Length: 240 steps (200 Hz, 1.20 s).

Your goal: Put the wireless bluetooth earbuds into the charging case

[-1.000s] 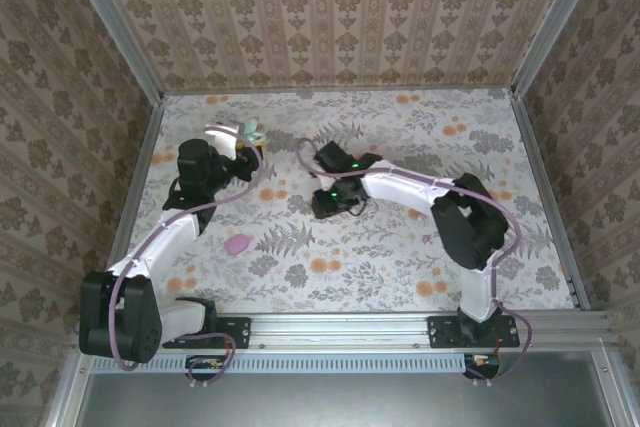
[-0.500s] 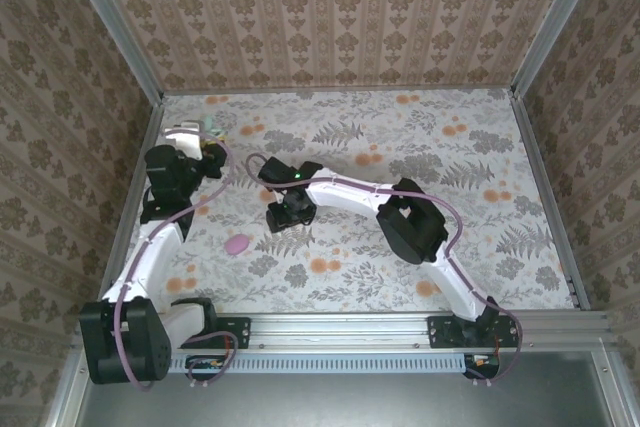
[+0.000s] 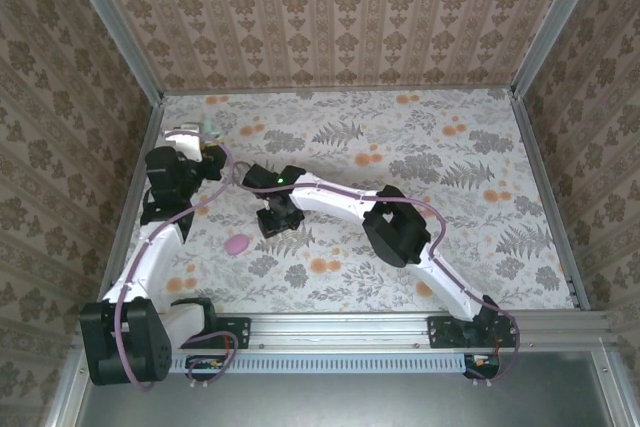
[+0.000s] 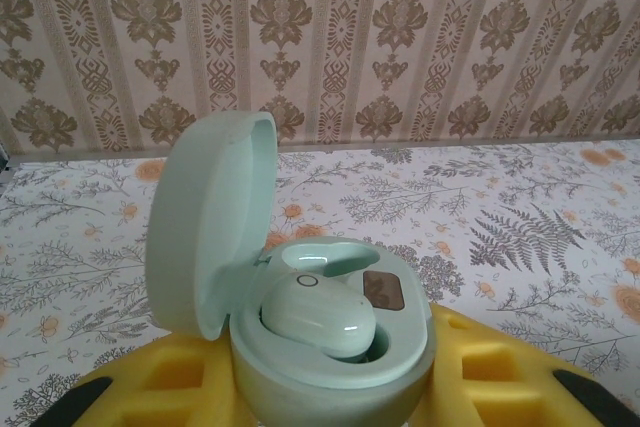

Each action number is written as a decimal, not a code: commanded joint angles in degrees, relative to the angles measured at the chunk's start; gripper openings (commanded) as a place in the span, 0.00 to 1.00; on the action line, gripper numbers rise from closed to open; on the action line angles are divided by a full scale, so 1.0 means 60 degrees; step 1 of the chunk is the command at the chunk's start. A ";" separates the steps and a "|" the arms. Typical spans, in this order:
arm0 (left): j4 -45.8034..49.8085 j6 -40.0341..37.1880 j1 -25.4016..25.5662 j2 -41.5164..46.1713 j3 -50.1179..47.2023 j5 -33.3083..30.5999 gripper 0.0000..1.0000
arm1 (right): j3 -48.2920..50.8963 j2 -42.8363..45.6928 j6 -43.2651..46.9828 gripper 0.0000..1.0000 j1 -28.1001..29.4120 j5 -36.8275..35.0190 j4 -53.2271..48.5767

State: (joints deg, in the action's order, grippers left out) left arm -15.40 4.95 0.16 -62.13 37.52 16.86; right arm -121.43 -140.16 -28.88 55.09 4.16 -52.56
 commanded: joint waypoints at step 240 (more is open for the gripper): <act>-0.0844 0.0537 0.2468 -0.1377 0.0778 0.0366 0.23 | 0.7047 0.4589 0.1783 0.33 -0.3304 -0.0115 0.1274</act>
State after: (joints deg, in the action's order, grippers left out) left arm -16.80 6.70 13.67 -69.84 39.64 19.29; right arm -80.09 -115.18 -19.92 35.11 1.37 -45.08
